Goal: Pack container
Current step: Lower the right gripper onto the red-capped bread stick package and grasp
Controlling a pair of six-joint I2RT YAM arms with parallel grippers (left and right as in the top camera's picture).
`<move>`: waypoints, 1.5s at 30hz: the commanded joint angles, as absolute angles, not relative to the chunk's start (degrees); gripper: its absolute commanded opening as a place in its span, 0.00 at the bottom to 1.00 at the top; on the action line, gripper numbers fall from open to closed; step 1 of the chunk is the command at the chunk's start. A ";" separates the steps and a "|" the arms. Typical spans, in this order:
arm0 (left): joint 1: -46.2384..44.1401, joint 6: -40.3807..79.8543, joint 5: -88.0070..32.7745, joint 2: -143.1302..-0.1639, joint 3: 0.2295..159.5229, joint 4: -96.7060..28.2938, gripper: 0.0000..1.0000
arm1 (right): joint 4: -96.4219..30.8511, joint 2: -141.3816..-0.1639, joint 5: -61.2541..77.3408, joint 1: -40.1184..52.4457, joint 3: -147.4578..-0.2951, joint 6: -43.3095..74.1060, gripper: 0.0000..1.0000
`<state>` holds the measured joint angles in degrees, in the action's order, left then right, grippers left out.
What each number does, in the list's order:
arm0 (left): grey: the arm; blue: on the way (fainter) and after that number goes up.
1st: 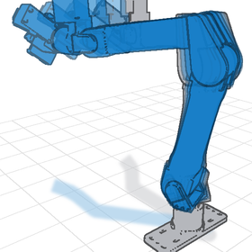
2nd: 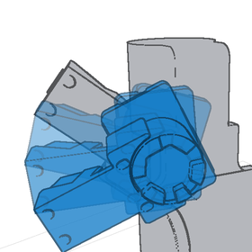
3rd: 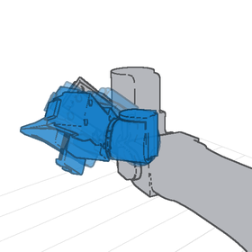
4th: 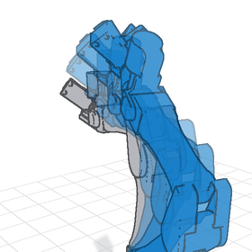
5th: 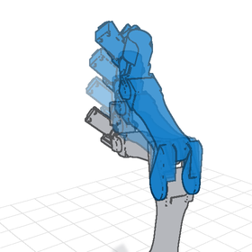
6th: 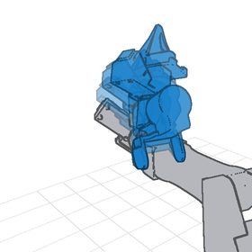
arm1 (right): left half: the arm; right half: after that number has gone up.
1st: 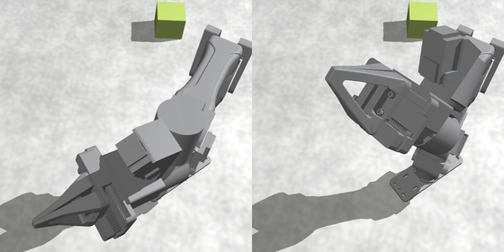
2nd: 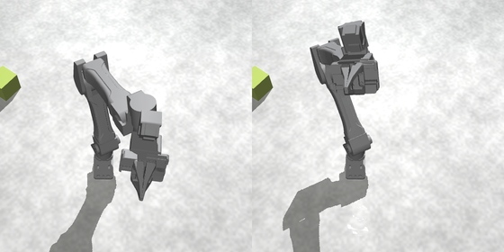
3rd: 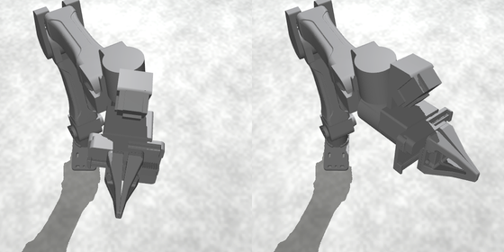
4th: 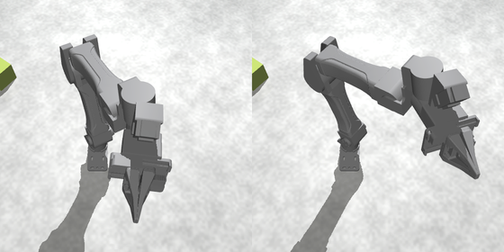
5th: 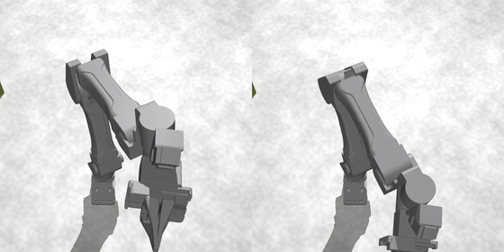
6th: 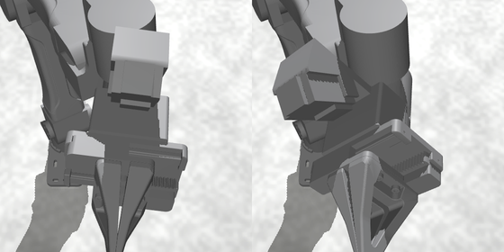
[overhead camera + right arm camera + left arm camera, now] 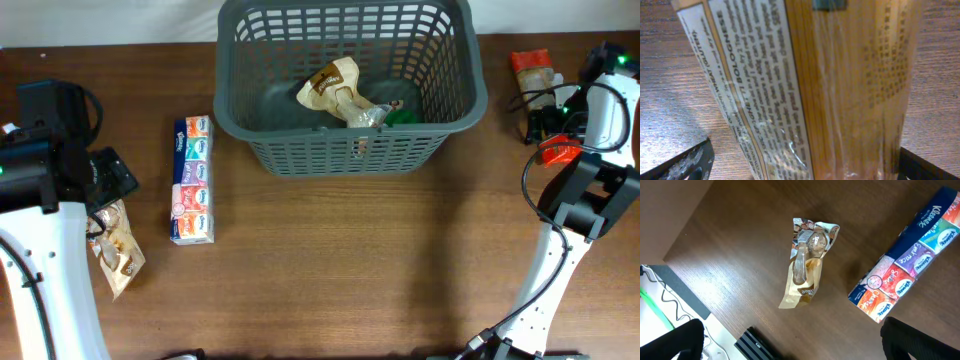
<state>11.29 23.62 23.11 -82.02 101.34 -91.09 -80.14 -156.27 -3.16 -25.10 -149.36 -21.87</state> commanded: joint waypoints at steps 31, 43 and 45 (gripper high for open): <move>11.55 23.75 23.11 -82.17 101.30 -91.15 1.00 | -80.31 -158.82 -4.99 -24.88 -148.64 -20.78 0.04; 11.55 23.75 23.11 -82.17 101.30 -91.15 1.00 | -83.29 -155.24 3.09 -24.77 -154.56 -17.08 0.04; 11.55 23.75 23.11 -82.17 101.30 -91.15 1.00 | -84.93 -154.06 4.99 -24.77 -157.58 -17.06 0.04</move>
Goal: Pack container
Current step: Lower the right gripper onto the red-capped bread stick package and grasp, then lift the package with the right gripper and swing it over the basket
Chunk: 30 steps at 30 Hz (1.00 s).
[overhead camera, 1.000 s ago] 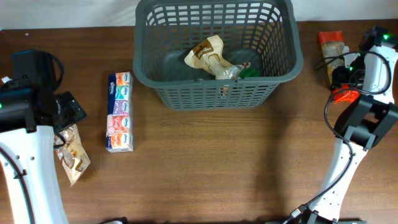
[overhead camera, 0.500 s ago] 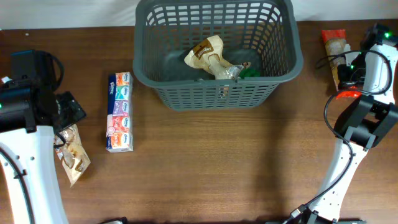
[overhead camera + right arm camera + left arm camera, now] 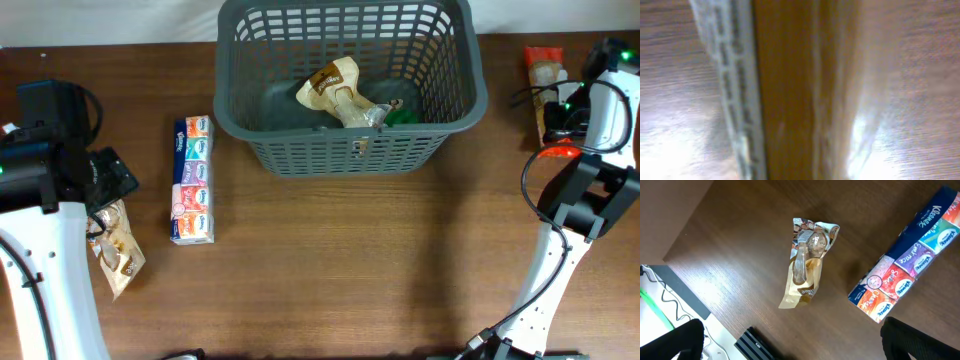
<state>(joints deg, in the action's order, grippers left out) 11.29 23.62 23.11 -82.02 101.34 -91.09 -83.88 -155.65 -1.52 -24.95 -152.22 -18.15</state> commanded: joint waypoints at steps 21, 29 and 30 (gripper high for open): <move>11.55 23.75 23.11 -82.17 101.30 -91.15 1.00 | -90.43 -129.54 42.89 -21.37 -180.00 -15.77 0.04; 11.55 23.75 23.11 -82.17 101.30 -91.15 1.00 | -84.14 -121.23 45.71 -9.06 -179.96 -25.91 0.04; 11.57 23.75 23.11 -82.17 101.30 -91.15 0.99 | -84.12 -121.05 45.71 -7.07 -179.96 -28.58 0.04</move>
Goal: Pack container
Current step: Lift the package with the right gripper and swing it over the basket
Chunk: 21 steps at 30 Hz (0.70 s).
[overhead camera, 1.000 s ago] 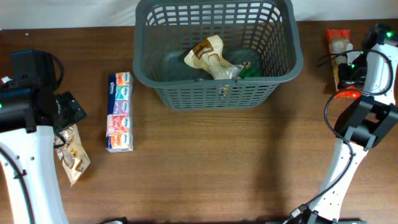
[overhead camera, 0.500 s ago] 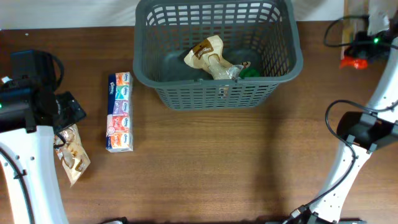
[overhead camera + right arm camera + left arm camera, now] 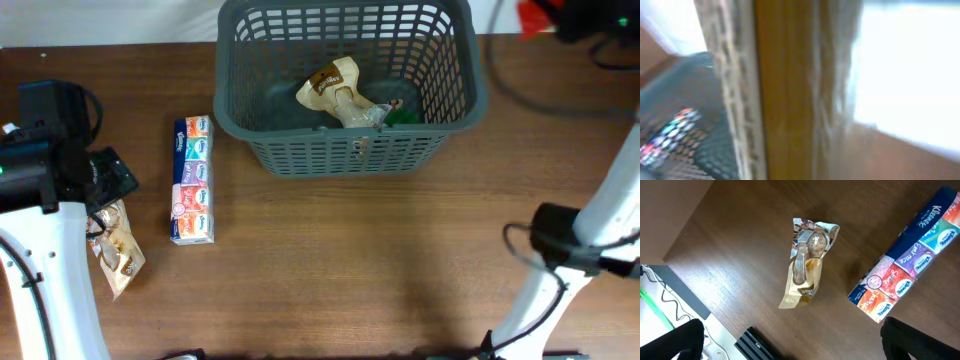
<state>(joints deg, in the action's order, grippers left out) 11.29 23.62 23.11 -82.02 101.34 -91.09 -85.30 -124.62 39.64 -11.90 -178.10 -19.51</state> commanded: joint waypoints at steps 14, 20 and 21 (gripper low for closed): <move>11.55 23.75 23.11 -82.17 101.30 -91.15 1.00 | -84.07 -125.19 32.69 10.24 -176.18 -46.17 0.04; 11.55 23.75 23.11 -82.17 101.30 -91.15 1.00 | -83.55 -127.48 32.47 10.39 -170.65 -53.69 0.04; 11.55 23.75 23.11 -82.17 101.30 -91.15 1.00 | -83.35 -127.68 32.45 10.37 -169.34 -54.85 0.04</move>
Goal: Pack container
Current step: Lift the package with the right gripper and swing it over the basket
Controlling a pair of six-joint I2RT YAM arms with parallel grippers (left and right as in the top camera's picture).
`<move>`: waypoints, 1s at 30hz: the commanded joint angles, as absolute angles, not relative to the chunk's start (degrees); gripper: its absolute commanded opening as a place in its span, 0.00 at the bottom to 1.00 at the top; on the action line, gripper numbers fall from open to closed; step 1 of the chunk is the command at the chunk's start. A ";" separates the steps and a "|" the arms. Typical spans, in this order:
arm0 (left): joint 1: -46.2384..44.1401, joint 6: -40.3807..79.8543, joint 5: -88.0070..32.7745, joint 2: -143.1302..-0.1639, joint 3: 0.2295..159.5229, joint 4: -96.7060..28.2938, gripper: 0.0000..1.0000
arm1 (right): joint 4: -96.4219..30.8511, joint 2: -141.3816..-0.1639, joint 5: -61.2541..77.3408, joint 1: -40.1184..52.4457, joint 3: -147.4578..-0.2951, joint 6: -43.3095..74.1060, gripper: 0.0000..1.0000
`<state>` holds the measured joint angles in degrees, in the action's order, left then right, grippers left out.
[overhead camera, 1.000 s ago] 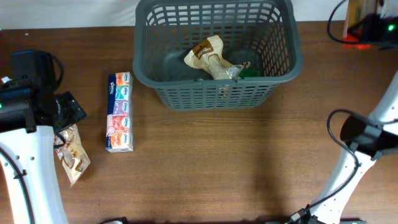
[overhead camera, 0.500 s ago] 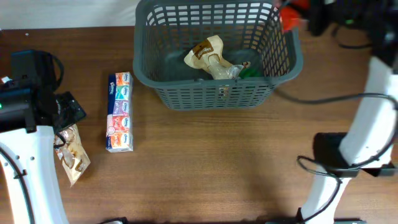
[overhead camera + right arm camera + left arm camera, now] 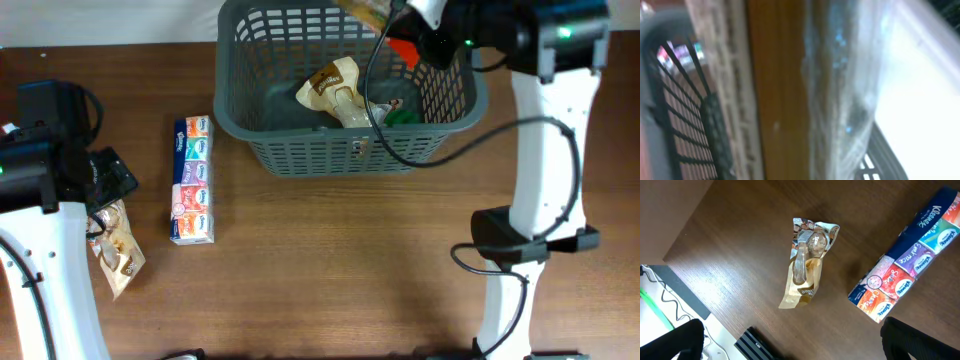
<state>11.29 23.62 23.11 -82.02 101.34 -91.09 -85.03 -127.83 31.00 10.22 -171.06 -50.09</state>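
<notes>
The grey basket (image 3: pixel 455 100) stands at the back middle, with a tan snack bag (image 3: pixel 338 90) and a green item (image 3: pixel 401 114) inside. My right gripper (image 3: pixel 398 27) hangs over the basket's far side, shut on a pack of spaghetti (image 3: pixel 366 12). That pack (image 3: pixel 785 90) fills the right wrist view, with basket mesh (image 3: pixel 685 110) beside it. My left gripper (image 3: pixel 790 352) is open, high above a second snack bag (image 3: pixel 807 262) and a tissue multipack (image 3: pixel 910 265). Nothing is between its fingers.
The tissue multipack (image 3: pixel 193 180) lies left of the basket, and the loose snack bag (image 3: pixel 118 248) sits near the left table edge. The right arm's white links (image 3: pixel 545 130) rise along the table's right side. Cables and a black bar (image 3: pixel 760 345) lie past the left edge.
My right gripper, still holding the spaghetti pack, has moved left from the back right corner to above the basket's far side. The left arm and the items below it have not moved.
The right gripper was down at the spaghetti pack lying at the far right of the table. Then the pack stood turned in its grip there. Later it was raised at the back right corner, and now it hangs over the basket. The left arm stayed still throughout.
</notes>
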 commanded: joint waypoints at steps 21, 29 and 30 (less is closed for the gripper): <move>11.55 23.75 23.11 -82.17 101.30 -91.15 1.00 | -75.85 -128.05 29.74 10.00 -144.59 -61.28 0.04; 11.55 23.75 23.11 -82.17 101.30 -91.15 1.00 | -74.17 -128.05 26.26 9.58 -138.65 -61.28 0.04; 11.55 23.75 23.11 -82.17 101.30 -91.15 1.00 | -74.00 -128.05 26.28 9.58 -138.08 -61.28 0.04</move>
<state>11.29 23.64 23.11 -82.02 101.34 -91.09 -75.20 -129.62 22.90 9.82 -138.32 -61.54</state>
